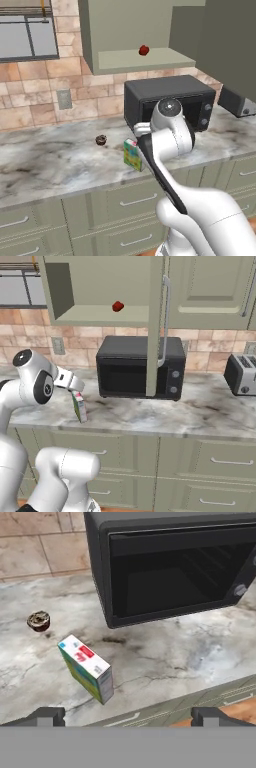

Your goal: Pick the jam and cereal from the counter and place them in the cabinets closest to them.

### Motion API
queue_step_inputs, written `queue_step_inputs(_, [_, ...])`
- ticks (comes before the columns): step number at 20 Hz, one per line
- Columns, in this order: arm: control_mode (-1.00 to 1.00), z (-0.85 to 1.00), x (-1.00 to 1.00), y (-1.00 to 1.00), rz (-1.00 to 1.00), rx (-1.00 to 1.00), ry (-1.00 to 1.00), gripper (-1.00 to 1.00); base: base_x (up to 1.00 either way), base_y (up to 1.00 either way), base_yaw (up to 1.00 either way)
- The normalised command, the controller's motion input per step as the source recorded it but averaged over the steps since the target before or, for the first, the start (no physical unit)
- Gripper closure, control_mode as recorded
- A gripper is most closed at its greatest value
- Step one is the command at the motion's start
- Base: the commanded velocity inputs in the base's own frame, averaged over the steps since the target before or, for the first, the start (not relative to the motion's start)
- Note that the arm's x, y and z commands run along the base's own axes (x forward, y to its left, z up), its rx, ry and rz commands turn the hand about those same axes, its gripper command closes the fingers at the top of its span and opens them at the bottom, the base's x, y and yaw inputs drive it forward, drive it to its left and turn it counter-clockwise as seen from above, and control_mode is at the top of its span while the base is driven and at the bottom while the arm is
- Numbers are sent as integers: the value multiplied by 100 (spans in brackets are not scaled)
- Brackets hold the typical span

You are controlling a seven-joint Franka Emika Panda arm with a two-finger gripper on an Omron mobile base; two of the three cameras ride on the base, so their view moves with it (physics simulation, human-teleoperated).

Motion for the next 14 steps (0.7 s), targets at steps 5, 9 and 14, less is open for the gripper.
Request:
queue_step_inputs(5, [-100, -13, 3, 1, 2, 0, 0, -100, 0, 0, 0])
queue_step_inputs(9, [-100, -23, 10, 3, 3, 0, 2, -100, 0, 0, 0])
queue_step_inputs(14, [-100, -26, 30, 3, 7, 0, 4, -100, 0, 0, 0])
